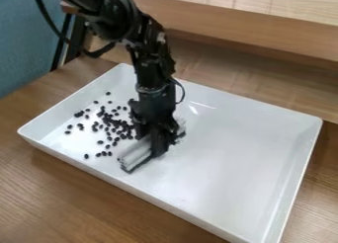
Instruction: Sweep into pile
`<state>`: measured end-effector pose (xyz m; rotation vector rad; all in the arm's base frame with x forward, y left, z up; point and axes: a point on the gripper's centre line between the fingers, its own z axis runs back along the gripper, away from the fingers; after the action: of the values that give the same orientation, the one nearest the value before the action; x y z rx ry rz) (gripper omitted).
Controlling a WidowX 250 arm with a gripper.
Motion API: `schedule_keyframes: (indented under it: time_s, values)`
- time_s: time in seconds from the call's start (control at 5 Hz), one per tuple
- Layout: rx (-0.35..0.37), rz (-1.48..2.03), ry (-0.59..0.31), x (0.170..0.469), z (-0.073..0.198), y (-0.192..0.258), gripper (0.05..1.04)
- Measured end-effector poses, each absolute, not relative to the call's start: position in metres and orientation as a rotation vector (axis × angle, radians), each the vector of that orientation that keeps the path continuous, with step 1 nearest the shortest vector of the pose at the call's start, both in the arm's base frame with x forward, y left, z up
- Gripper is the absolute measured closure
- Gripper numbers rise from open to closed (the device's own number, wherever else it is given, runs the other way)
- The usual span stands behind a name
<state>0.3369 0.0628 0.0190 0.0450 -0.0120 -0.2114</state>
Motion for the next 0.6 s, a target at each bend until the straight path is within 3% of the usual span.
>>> schedule_keyframes:
  time_s: [0.4,0.6]
  values:
    - [0.077,-0.214,-0.029,0.351,0.019,0.095,0.684]
    - [0.058,-0.204,-0.050,0.356,0.020,0.107,0.684]
